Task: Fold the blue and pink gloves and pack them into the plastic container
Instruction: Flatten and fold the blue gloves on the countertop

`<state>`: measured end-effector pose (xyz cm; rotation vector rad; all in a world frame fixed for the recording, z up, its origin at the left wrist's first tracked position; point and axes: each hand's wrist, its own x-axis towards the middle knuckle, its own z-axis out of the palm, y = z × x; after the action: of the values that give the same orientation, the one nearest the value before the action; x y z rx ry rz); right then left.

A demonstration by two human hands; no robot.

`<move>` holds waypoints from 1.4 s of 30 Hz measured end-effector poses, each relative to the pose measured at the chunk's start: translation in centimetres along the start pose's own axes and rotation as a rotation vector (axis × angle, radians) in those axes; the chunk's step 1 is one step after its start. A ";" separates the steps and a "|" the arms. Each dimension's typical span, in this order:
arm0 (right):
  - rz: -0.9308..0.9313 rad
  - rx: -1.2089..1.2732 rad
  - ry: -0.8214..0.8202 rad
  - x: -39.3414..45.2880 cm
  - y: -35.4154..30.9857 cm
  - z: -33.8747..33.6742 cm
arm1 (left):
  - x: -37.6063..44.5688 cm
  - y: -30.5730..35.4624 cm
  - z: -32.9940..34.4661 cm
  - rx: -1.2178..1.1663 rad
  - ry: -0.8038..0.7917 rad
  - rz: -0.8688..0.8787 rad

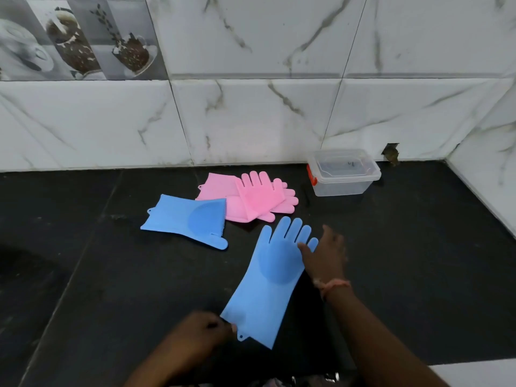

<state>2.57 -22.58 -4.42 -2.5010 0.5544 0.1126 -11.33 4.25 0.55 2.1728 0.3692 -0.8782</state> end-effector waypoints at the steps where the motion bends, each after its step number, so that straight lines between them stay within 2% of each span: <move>1: 0.018 -0.081 0.039 -1.2 0.7 0.8 | 0.6 0.2 0.1 -0.050 0.135 0.016; 3: 0.067 -0.163 0.015 -3.5 1.2 2.4 | 2.3 0.9 1.0 -0.031 0.321 0.062; 6: 0.005 -0.159 -0.048 -5.5 0.3 4.3 | 4.9 2.7 3.8 0.083 0.371 0.156; 9: -0.135 0.066 -0.074 -5.3 -0.9 4.1 | 6.4 3.8 5.9 -0.028 0.256 0.119; 11: -0.150 0.289 -0.095 -4.9 -0.9 3.3 | 6.5 3.6 6.4 -0.047 0.144 0.073; 13: -0.159 0.458 -0.183 -4.4 -0.5 2.5 | 6.5 3.1 6.5 -0.028 0.068 0.082; 15: -0.190 0.528 -0.281 -4.1 -0.2 2.3 | 6.6 2.7 6.0 -0.082 0.085 0.065; 17: -0.176 0.566 -0.250 -3.9 0.1 2.7 | 6.6 2.8 4.9 -0.133 0.085 0.028; 19: -0.131 0.519 -0.124 -3.5 0.6 3.2 | 6.8 3.1 3.7 -0.084 0.089 -0.005; 21: -0.153 0.445 -0.067 -3.3 1.4 3.5 | 7.1 3.4 2.8 0.100 0.223 0.022; 23: -0.256 0.288 -0.061 -3.0 2.0 3.9 | 7.6 3.9 2.5 0.246 0.365 0.153; 24: -0.306 0.131 -0.063 -2.9 2.1 4.3 | 8.1 4.4 2.6 0.294 0.387 0.239; 27: -0.429 -0.238 -0.122 -2.9 2.3 5.6 | 10.1 5.5 3.5 0.563 0.304 0.408; 29: -0.479 -0.315 -0.166 -3.0 2.5 6.2 | 11.0 5.4 4.3 0.668 0.236 0.384; 32: -0.470 -0.320 -0.236 -2.2 2.5 5.8 | 11.7 4.5 4.2 0.671 0.226 0.345; 34: -0.440 -0.334 -0.267 -1.6 2.0 5.4 | 11.6 4.4 2.9 0.530 0.279 0.420; 35: -0.426 -0.335 -0.280 -1.5 1.6 5.2 | 11.6 4.5 1.9 0.380 0.358 0.493; 37: -0.404 -0.327 -0.299 -1.5 1.0 5.0 | 12.1 4.7 -0.5 0.166 0.615 0.546; 38: -0.393 -0.317 -0.316 -1.5 0.7 4.8 | 12.4 4.7 -1.9 0.156 0.721 0.514; 39: -0.381 -0.306 -0.327 -1.5 0.7 4.8 | 12.8 4.6 -3.2 0.216 0.760 0.455; 42: -0.371 -0.287 -0.212 -2.6 0.8 4.8 | 14.3 3.0 -6.4 0.502 0.632 0.265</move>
<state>0.10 -19.60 -8.33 -2.7763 -0.0199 0.3284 3.54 6.70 -4.62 2.8646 0.1557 -0.1134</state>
